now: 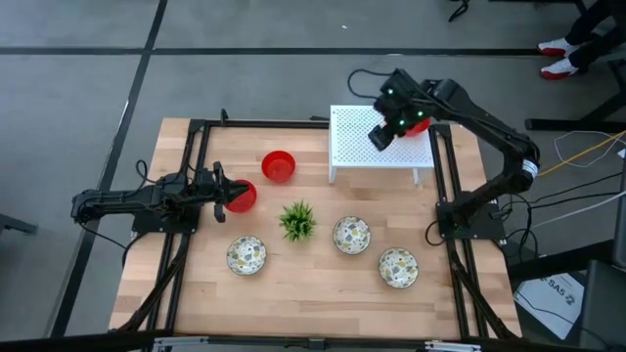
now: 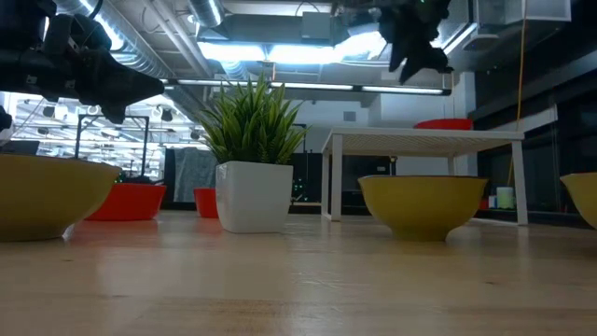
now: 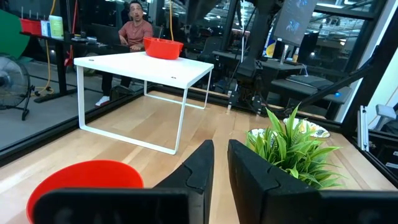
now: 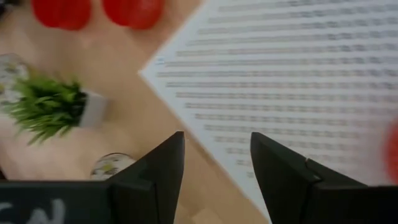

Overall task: Pick & Place Mini bowls
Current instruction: Put the bottom right white bowl on the shelf

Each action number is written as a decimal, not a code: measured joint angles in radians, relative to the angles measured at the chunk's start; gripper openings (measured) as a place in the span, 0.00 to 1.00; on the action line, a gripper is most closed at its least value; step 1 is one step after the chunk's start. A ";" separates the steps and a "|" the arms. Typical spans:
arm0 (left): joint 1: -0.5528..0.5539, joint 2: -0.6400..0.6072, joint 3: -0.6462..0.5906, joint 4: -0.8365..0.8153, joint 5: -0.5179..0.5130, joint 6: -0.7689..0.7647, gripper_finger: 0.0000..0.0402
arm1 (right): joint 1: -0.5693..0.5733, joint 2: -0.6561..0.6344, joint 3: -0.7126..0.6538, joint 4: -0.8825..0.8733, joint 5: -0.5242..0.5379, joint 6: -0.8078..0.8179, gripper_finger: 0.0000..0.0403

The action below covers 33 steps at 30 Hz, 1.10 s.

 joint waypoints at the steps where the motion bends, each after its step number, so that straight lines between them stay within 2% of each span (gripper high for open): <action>1: 0.000 0.000 0.000 0.000 0.000 0.000 0.10 | 0.026 0.000 0.000 0.010 0.000 0.011 0.46; 8: 0.000 0.000 0.000 0.000 0.000 0.000 0.11 | 0.200 0.000 0.000 0.074 -0.001 0.065 0.46; 22: 0.000 0.000 0.000 0.000 0.000 0.000 0.10 | 0.554 0.000 0.000 0.076 0.001 0.213 0.46; 33: 0.000 0.000 0.000 0.000 0.000 0.000 0.10 | 0.773 0.000 -0.004 -0.091 0.026 0.288 0.46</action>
